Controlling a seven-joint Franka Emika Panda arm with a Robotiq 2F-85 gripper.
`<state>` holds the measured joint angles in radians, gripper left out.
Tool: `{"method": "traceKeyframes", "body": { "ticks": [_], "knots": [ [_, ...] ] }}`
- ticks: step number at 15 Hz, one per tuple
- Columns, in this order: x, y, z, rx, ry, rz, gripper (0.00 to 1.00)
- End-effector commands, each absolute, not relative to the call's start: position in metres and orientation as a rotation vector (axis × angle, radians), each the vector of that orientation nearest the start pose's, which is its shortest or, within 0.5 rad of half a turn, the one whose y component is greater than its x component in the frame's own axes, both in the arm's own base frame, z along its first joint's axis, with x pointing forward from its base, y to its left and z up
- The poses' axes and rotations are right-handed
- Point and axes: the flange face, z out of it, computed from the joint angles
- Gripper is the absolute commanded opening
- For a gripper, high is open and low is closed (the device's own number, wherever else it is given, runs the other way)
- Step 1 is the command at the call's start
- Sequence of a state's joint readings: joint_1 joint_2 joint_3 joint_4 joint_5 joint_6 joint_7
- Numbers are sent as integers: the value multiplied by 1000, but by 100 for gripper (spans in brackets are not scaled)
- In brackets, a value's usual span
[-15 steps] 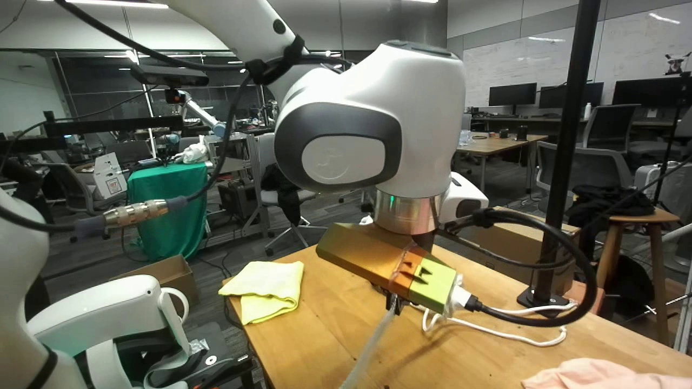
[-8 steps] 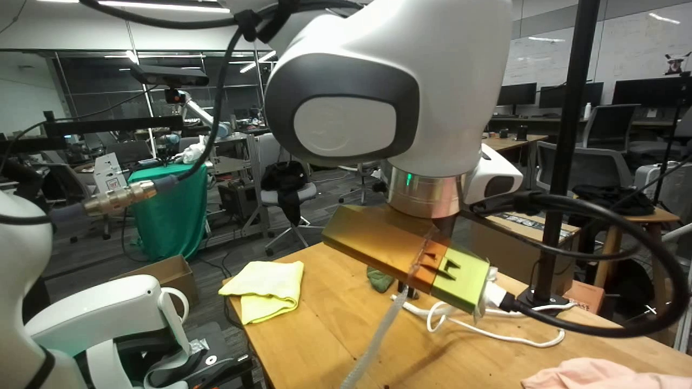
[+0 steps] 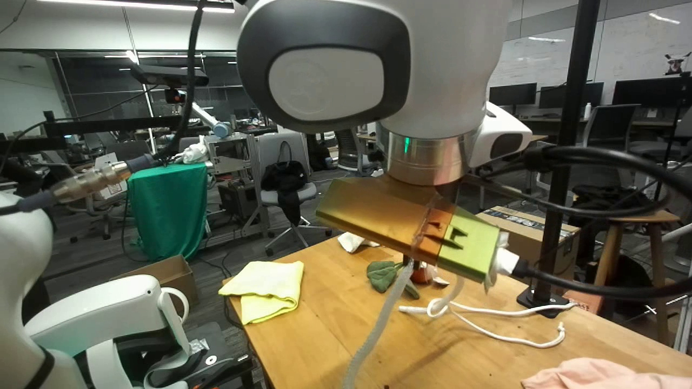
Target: Separate the objects on the heap
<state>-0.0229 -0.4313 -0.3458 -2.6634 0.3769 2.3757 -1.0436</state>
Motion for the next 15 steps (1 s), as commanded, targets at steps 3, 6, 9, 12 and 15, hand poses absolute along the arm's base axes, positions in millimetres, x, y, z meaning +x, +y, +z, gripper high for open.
{"method": "traceKeyframes", "body": {
  "ticks": [3,6,9,12,15],
  "knots": [
    [372,-134,431,-2751,-602,-681,3],
    [368,-137,451,-2728,-569,-781,3],
    [363,-141,468,-2694,-522,-868,3],
    [356,-147,482,-2653,-482,-936,3],
    [349,-151,492,-2619,-451,-999,3]
  ]
}}
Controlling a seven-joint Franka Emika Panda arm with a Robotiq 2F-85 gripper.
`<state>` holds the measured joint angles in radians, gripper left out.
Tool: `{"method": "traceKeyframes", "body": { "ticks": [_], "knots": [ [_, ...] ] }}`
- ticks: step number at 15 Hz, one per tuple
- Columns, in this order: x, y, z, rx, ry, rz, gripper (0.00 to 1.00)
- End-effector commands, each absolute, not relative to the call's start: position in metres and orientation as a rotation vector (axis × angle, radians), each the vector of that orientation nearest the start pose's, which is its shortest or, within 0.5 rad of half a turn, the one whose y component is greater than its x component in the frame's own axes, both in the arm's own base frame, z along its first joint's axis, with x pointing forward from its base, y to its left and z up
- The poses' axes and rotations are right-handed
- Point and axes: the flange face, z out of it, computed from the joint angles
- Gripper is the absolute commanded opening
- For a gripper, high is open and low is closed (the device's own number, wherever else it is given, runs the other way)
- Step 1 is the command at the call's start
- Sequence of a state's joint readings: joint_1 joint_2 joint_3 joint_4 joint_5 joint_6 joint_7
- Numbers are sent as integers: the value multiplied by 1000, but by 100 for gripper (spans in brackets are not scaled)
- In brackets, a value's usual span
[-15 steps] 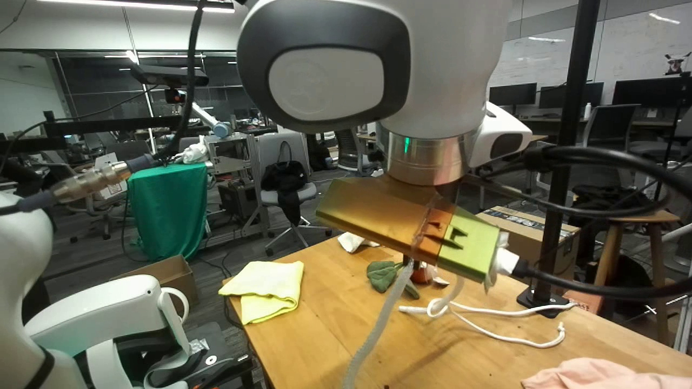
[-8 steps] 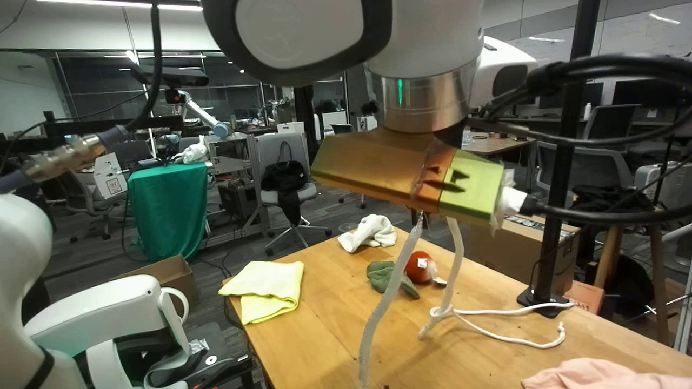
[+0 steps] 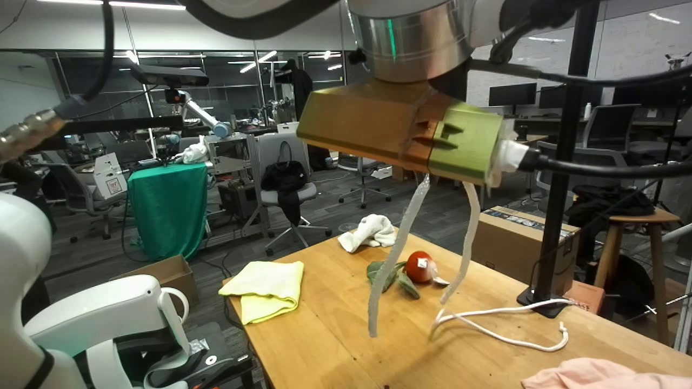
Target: Separate the objects on the heap
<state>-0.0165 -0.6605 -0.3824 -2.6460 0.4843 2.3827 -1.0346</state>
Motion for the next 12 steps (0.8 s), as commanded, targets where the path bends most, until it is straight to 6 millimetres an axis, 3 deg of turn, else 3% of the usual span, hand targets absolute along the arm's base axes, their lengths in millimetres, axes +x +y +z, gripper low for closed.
{"method": "traceKeyframes", "body": {
  "ticks": [1,6,12],
  "knots": [
    [348,-153,495,-2608,-441,-1017,3],
    [344,-156,502,-2588,-423,-1037,3],
    [348,-151,490,-2601,-437,-899,3]
  ]
}}
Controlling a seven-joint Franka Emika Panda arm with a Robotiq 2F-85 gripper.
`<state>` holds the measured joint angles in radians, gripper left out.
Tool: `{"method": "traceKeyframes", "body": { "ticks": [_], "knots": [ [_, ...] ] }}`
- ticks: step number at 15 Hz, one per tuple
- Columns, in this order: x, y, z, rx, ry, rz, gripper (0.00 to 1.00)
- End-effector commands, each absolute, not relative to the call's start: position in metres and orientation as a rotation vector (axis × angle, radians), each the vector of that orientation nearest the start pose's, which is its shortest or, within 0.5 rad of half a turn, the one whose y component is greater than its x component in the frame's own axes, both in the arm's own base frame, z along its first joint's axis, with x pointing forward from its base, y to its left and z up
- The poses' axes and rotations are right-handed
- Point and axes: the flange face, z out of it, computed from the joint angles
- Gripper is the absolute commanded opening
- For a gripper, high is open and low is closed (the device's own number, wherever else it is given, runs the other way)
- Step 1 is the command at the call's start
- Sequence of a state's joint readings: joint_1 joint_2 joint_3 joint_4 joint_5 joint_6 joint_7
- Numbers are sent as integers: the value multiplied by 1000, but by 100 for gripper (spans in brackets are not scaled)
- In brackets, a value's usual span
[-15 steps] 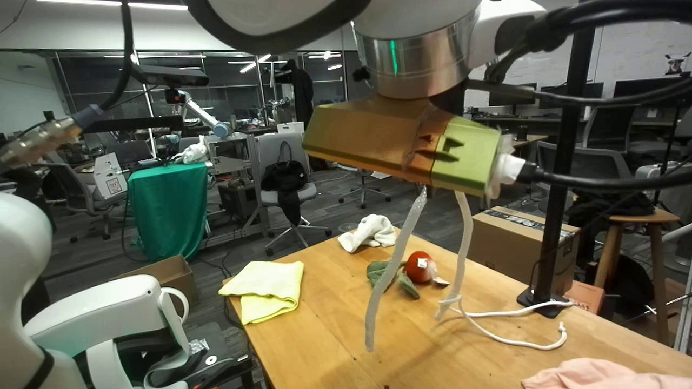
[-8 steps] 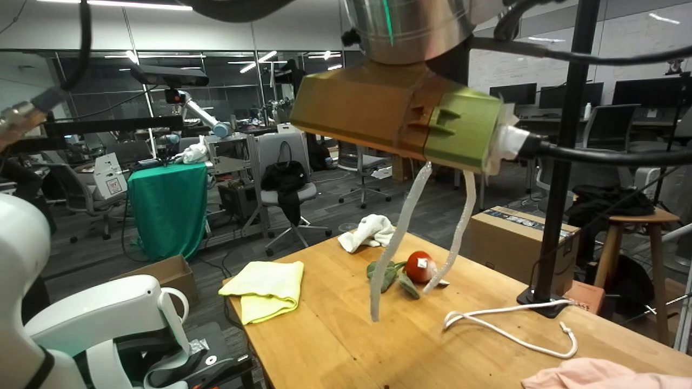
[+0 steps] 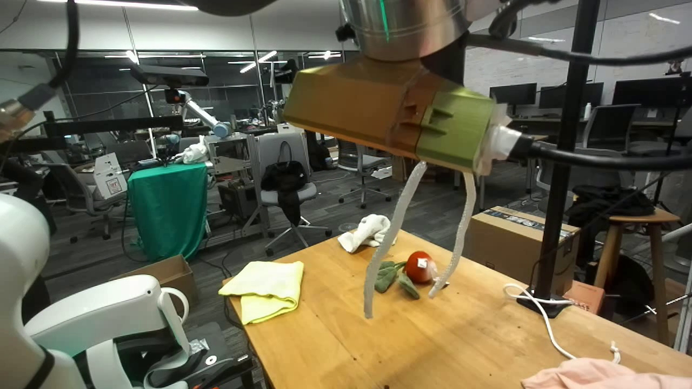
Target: Separate the objects on the heap
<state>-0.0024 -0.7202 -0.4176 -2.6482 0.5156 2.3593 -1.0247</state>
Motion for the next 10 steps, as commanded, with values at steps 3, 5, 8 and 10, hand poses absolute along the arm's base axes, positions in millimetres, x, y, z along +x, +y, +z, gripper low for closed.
{"method": "traceKeyframes", "body": {
  "ticks": [3,5,8,10],
  "knots": [
    [354,-144,476,-2592,-455,-769,3],
    [356,-139,466,-2584,-467,-682,3],
    [359,-131,450,-2575,-502,-551,3],
    [361,-127,440,-2569,-522,-474,3]
  ]
}}
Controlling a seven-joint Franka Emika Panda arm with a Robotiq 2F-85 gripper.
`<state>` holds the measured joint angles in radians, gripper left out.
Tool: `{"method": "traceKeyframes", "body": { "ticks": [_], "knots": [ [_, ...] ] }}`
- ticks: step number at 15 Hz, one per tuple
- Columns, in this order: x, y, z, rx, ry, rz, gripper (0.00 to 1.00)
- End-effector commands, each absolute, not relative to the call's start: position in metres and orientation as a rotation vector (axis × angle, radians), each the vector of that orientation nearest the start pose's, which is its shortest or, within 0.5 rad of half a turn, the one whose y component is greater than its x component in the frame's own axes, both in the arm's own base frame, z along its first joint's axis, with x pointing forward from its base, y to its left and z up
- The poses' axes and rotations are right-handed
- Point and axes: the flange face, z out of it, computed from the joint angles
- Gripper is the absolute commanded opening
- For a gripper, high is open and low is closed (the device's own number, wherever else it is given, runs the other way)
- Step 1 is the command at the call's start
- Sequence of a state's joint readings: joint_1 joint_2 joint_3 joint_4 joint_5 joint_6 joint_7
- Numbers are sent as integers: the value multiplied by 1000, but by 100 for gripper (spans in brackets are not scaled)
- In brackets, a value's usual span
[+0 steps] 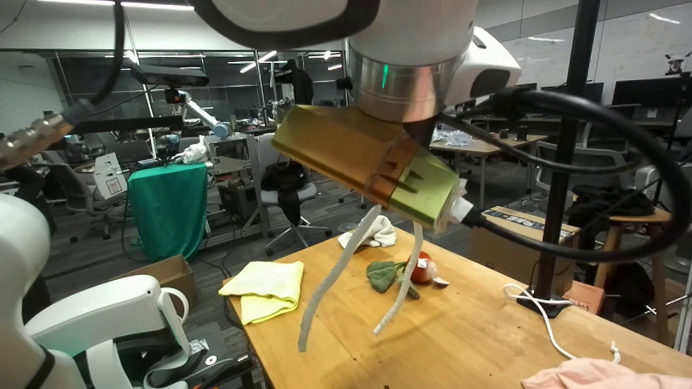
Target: Separate the objects on the heap
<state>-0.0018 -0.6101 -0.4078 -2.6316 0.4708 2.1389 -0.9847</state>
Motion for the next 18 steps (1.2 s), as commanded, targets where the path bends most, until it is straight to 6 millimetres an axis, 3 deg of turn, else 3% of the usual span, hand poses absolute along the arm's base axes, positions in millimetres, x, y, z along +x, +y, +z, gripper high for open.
{"method": "traceKeyframes", "body": {
  "ticks": [1,18],
  "knots": [
    [362,-126,435,-2572,-534,-442,3],
    [398,-70,298,-2617,-694,125,3]
  ]
}}
